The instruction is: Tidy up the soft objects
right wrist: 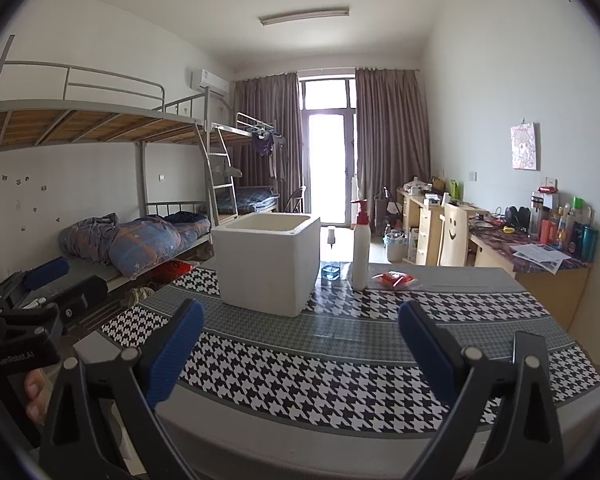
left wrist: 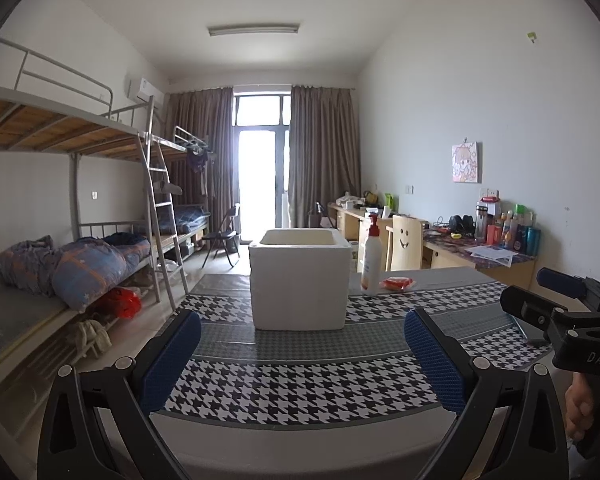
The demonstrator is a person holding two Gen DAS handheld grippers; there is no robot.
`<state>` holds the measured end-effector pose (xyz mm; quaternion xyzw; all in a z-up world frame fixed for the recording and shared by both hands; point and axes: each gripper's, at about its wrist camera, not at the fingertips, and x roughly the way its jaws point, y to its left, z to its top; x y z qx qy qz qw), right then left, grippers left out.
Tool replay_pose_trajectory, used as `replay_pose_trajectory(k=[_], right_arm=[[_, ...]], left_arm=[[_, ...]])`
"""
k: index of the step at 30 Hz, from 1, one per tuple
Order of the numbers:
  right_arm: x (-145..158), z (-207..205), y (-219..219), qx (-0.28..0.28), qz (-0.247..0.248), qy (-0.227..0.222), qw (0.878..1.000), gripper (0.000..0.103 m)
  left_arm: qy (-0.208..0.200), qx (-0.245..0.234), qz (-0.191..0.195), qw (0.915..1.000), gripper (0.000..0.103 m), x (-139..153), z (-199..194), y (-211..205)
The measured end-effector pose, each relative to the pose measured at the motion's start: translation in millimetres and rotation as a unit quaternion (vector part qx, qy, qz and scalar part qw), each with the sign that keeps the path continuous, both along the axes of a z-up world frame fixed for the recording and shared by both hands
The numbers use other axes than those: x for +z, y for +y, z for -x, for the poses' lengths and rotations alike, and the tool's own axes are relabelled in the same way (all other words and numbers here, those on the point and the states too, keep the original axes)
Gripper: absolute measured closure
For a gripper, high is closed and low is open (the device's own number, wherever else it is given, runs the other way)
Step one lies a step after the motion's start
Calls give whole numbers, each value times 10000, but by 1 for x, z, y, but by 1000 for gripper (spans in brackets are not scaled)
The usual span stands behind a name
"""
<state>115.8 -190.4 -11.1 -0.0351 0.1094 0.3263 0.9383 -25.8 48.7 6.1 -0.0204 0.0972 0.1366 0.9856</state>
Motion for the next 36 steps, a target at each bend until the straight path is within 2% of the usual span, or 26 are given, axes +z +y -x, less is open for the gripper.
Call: replay_pose_trajectory(k=[36], right_arm=[[-29,29,-2,-40,-54,178,9998,3]], left_arm=[[82,-54,-79,9999,1,-18,22,-6]])
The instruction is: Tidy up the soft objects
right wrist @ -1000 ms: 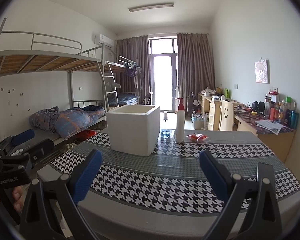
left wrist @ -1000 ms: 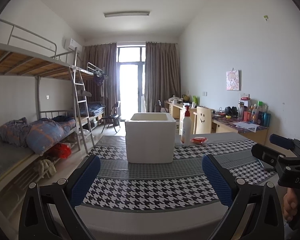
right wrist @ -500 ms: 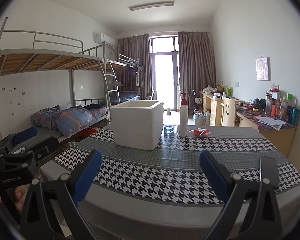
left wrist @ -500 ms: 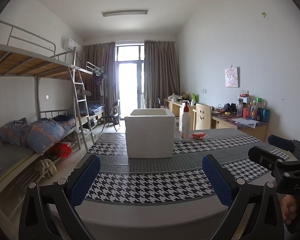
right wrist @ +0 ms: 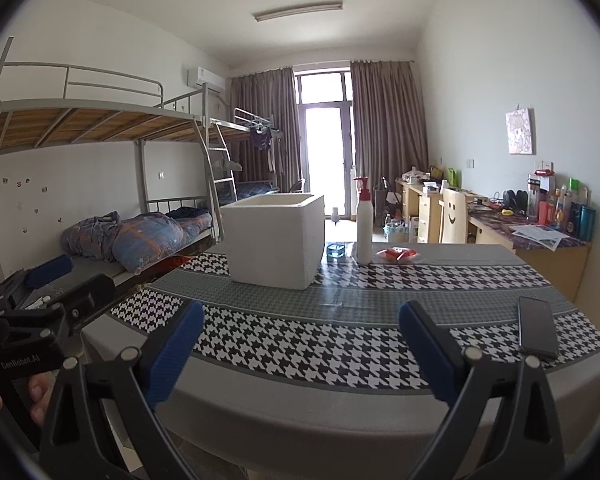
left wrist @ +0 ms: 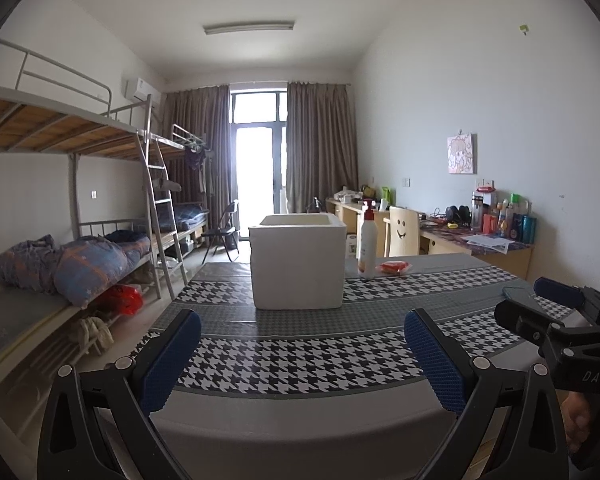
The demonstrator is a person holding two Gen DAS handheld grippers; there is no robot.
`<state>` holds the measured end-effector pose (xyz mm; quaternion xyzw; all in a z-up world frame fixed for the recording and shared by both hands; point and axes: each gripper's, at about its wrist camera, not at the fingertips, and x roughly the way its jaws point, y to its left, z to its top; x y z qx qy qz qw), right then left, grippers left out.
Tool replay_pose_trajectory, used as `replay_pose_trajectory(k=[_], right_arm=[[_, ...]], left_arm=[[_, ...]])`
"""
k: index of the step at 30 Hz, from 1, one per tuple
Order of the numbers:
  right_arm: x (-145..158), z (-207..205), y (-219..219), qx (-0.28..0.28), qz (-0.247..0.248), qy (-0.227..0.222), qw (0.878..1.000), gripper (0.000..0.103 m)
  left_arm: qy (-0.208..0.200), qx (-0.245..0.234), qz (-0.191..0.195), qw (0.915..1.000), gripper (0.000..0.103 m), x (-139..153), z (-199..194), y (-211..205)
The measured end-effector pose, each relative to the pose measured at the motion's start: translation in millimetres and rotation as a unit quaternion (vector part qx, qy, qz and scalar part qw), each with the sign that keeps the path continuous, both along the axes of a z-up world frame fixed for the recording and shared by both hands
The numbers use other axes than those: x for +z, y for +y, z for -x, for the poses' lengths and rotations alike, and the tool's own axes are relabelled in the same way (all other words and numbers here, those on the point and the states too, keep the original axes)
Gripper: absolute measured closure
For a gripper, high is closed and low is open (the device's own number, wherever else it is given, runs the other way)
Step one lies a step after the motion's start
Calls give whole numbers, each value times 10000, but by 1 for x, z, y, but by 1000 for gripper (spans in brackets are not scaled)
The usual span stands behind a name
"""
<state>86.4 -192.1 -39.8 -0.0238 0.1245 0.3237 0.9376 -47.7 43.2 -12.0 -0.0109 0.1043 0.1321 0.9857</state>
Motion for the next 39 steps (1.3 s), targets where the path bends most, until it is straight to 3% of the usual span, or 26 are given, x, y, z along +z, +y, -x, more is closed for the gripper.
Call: replay_pose_trajectory(k=[21,39], right_arm=[[-15,11,-6,-251,-3,-88,9996,3],[-17,21,-14,-361,-63,-168,9992,2]], left_arm=[[-4,-31,123,9999,1,-9,7,0],[-116,-22,-55,9999,1,-9,20,-13]])
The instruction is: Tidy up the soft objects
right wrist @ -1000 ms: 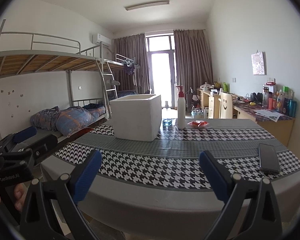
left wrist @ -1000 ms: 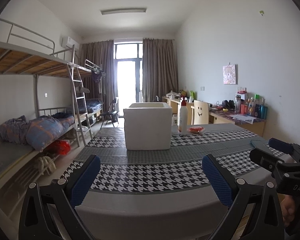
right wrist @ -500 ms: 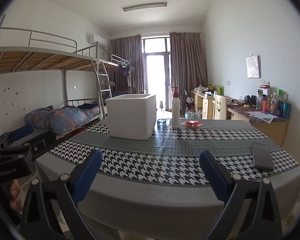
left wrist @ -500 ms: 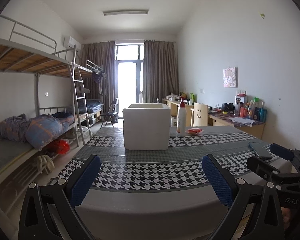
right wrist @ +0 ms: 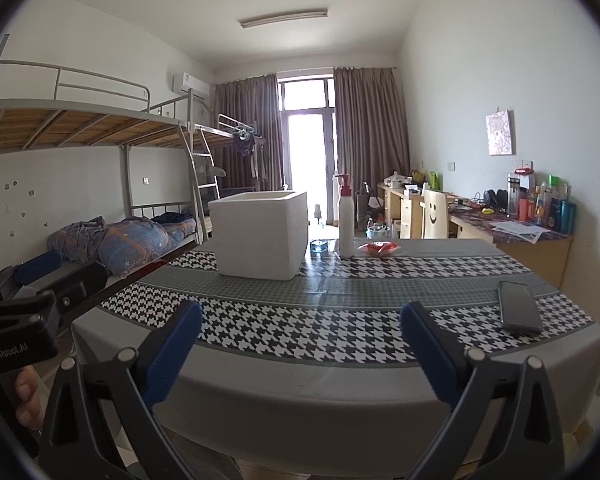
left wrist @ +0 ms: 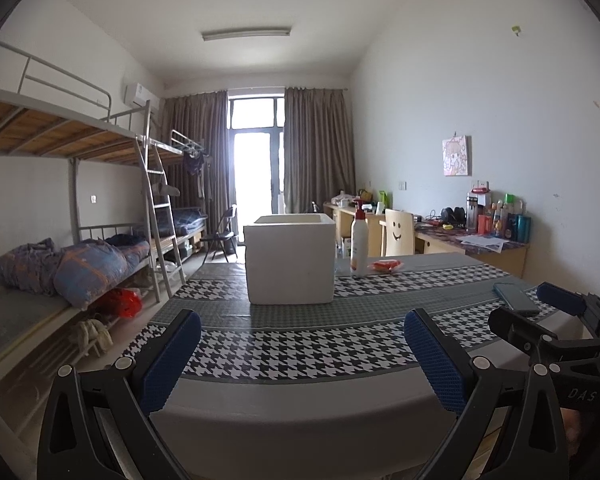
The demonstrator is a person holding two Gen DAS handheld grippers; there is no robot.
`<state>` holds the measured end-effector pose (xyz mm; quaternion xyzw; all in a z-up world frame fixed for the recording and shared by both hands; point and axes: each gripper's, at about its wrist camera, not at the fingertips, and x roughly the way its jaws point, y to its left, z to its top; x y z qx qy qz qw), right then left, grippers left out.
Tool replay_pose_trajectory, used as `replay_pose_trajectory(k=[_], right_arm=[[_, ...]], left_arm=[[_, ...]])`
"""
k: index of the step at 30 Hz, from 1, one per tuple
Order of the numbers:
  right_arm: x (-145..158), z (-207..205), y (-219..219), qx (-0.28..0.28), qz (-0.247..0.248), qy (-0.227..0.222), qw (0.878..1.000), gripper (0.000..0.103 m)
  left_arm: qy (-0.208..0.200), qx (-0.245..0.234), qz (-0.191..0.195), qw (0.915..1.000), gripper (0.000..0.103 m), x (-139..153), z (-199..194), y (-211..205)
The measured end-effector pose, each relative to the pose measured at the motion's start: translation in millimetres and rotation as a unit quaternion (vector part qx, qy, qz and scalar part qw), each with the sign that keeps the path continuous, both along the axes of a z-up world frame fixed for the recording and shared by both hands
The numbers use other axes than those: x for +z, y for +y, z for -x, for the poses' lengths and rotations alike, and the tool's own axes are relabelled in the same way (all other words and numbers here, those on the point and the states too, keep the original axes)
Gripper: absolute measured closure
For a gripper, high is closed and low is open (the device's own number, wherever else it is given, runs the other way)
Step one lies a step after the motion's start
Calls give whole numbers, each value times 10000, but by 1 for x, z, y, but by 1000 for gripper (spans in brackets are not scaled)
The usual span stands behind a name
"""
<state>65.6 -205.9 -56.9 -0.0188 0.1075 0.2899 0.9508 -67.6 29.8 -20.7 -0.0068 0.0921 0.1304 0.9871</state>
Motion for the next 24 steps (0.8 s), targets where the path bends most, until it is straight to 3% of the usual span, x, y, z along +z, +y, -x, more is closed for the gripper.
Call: replay_pose_trajectory(k=[24], right_arm=[[6,18,-4,35,-13,-247,9997,1]], left_arm=[[-147,-46,-211,9997,1,3,16,-13]])
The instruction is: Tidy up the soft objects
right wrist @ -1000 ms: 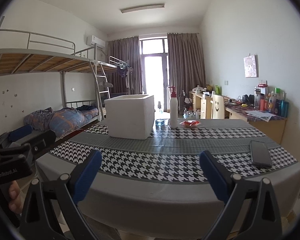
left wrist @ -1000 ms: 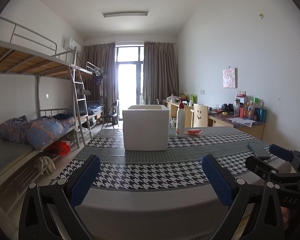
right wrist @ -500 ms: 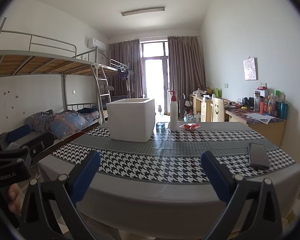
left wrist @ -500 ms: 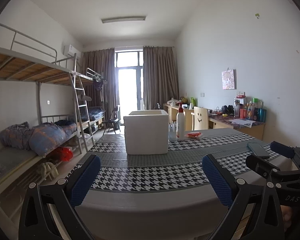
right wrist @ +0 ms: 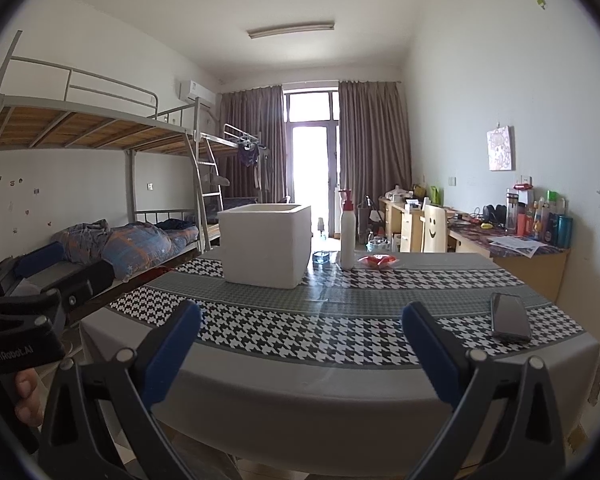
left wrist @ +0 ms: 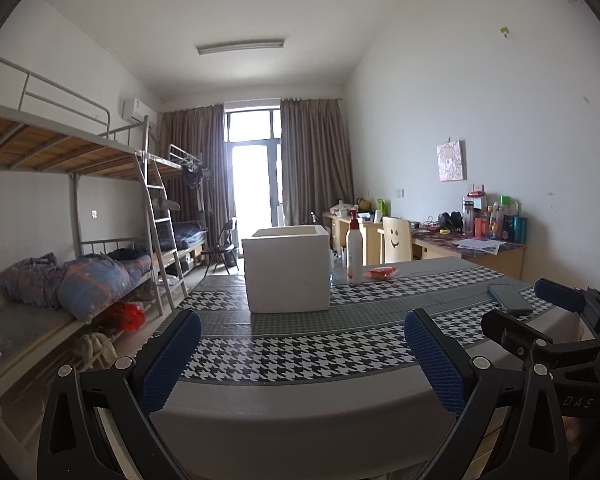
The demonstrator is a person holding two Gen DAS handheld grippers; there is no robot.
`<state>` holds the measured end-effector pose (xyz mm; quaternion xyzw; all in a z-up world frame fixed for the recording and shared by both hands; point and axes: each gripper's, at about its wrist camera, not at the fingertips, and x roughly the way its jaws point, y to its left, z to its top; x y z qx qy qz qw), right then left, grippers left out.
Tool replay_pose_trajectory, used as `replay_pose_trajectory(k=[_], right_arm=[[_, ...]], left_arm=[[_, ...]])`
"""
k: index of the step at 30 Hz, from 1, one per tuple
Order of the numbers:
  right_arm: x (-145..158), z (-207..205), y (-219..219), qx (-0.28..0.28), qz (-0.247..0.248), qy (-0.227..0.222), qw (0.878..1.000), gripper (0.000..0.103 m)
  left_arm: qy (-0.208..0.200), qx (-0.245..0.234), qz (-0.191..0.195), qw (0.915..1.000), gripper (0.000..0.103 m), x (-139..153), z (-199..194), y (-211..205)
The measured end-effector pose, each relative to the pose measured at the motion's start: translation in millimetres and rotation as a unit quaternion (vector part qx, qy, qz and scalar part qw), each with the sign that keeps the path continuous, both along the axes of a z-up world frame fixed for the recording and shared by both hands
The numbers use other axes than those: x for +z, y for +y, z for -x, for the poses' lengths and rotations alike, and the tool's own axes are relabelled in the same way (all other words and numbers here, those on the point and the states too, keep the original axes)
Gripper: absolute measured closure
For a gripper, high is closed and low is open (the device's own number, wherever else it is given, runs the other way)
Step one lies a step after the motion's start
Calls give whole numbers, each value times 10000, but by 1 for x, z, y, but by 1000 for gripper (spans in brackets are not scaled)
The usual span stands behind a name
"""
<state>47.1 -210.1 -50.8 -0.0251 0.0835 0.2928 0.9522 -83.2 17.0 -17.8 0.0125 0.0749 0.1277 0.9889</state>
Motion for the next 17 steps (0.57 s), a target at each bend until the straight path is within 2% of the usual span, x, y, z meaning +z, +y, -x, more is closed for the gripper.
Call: replay_pose_trajectory(k=[17], right_arm=[[-2,-4,4,-6,25,85,10000,1]], left_arm=[[129,-47,48,9999,1,-4,-3,3]])
